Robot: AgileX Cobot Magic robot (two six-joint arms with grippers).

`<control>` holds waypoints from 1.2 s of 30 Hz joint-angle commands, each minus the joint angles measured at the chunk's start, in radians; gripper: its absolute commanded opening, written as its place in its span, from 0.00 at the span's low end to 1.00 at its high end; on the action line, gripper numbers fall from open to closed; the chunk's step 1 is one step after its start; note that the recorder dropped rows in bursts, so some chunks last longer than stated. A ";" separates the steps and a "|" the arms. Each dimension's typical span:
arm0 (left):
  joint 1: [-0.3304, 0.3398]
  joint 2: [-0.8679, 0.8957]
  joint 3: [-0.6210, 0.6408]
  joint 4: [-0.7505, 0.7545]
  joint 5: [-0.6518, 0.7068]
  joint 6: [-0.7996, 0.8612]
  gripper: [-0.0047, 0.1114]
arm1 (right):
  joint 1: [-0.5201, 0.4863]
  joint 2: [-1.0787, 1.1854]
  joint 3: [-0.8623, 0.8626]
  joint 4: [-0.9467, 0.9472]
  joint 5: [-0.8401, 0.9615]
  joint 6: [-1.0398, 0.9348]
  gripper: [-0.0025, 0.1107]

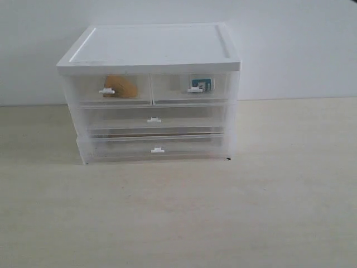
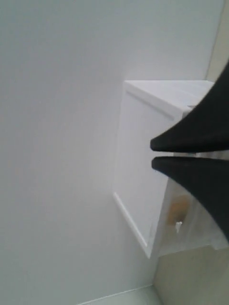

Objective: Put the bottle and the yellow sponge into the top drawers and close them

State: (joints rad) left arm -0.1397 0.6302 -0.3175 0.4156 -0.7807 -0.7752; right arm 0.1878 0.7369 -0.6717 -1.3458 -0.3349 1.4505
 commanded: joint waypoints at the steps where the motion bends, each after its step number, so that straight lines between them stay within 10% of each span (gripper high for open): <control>1: -0.001 -0.224 0.010 0.096 0.137 -0.063 0.07 | 0.001 -0.226 0.104 0.005 0.000 0.013 0.02; 10: -0.001 -0.630 0.014 0.157 0.727 -0.083 0.07 | 0.001 -0.729 0.323 -0.005 -0.005 0.067 0.02; 36: -0.004 -0.630 0.318 0.116 0.804 -0.215 0.07 | 0.004 -0.737 0.577 -0.163 0.053 0.252 0.02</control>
State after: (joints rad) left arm -0.1397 0.0026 -0.0042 0.5498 0.0193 -0.9562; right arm 0.1884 0.0059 -0.0993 -1.5125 -0.2789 1.7036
